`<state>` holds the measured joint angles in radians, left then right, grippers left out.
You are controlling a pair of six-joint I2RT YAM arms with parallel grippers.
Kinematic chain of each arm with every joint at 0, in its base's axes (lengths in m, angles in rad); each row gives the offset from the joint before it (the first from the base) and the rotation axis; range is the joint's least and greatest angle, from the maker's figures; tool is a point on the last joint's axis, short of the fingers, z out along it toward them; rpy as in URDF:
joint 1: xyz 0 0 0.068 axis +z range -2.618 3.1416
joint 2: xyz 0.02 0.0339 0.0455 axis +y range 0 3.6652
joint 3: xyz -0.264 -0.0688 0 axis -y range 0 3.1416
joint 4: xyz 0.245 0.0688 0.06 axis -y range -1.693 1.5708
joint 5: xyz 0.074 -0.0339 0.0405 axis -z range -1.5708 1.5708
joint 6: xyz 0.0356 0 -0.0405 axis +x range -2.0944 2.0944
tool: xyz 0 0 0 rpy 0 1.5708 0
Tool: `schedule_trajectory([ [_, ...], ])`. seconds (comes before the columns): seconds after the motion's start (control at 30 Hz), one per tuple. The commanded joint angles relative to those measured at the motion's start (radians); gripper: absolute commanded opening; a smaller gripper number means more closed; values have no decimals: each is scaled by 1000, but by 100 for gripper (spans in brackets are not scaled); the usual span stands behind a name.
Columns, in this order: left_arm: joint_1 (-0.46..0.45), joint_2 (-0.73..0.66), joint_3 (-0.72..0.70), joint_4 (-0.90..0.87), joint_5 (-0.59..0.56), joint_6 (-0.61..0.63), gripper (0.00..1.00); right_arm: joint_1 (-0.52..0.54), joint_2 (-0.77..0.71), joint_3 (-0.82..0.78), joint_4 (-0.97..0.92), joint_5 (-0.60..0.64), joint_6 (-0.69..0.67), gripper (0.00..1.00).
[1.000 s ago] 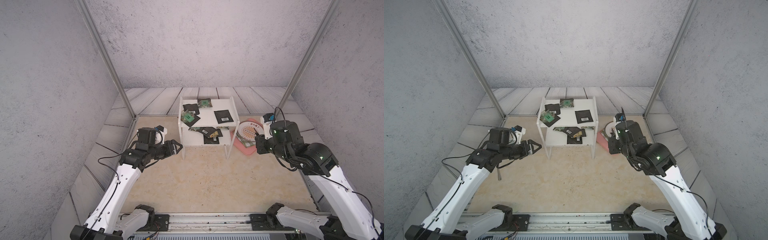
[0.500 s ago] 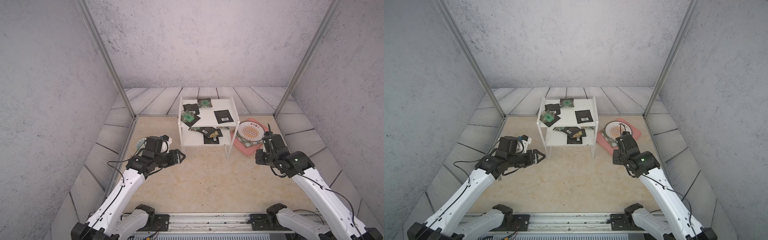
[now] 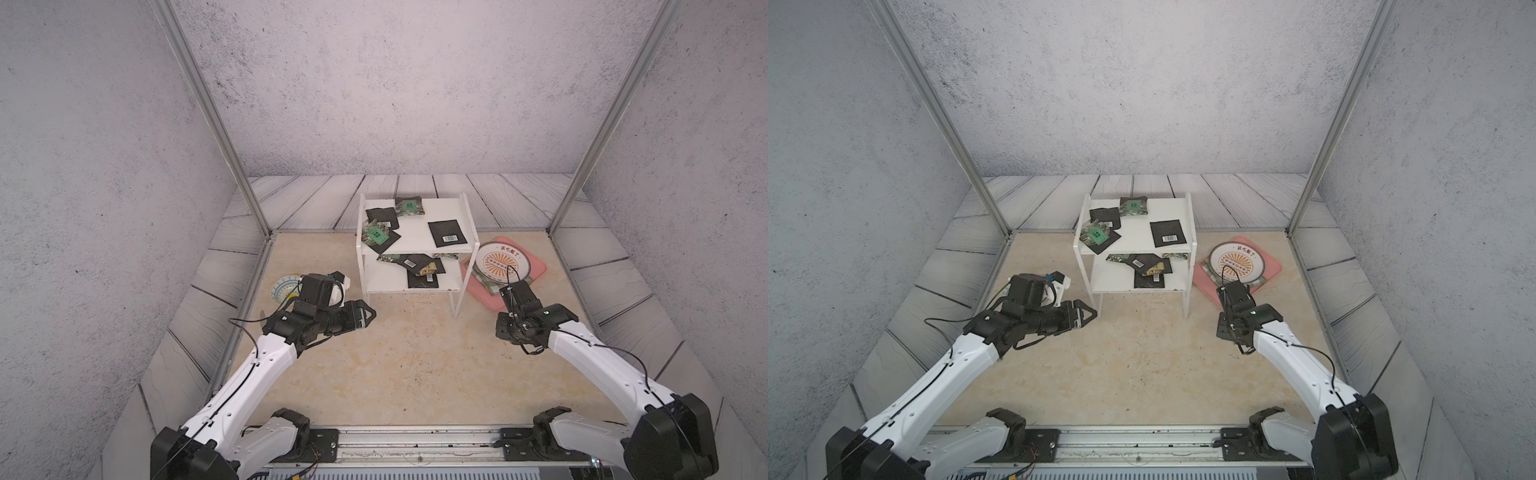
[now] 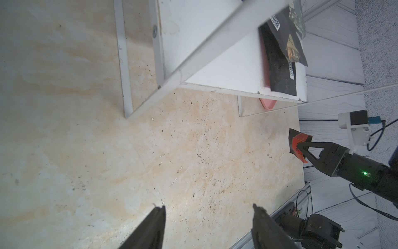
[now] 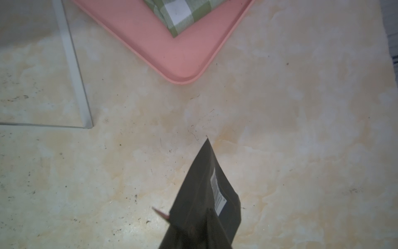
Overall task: Remove the tea bags from the shelf
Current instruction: Place the tea bag at the center of the board.
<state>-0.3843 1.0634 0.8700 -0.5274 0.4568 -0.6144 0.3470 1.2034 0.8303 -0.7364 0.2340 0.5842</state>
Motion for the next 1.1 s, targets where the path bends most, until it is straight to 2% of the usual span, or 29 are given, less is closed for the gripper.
schedule_trajectory([
  [0.0, -8, 8, -12, 26, 0, -8, 68, -13, 76, -11, 69, -11, 34, 22],
  [0.23, -11, 18, -23, 40, -5, -15, 68, -25, 181, -17, 108, -68, 36, 25],
  [0.53, -13, 28, -32, 52, -10, -24, 68, -24, 196, -63, 160, -154, 48, 36],
  [0.73, -14, 33, -19, 49, -13, -26, 68, -23, 172, -56, 135, -157, 25, 50],
  [1.07, -15, 29, 40, 6, -27, -24, 68, -24, 60, 65, -16, -146, -32, 56],
])
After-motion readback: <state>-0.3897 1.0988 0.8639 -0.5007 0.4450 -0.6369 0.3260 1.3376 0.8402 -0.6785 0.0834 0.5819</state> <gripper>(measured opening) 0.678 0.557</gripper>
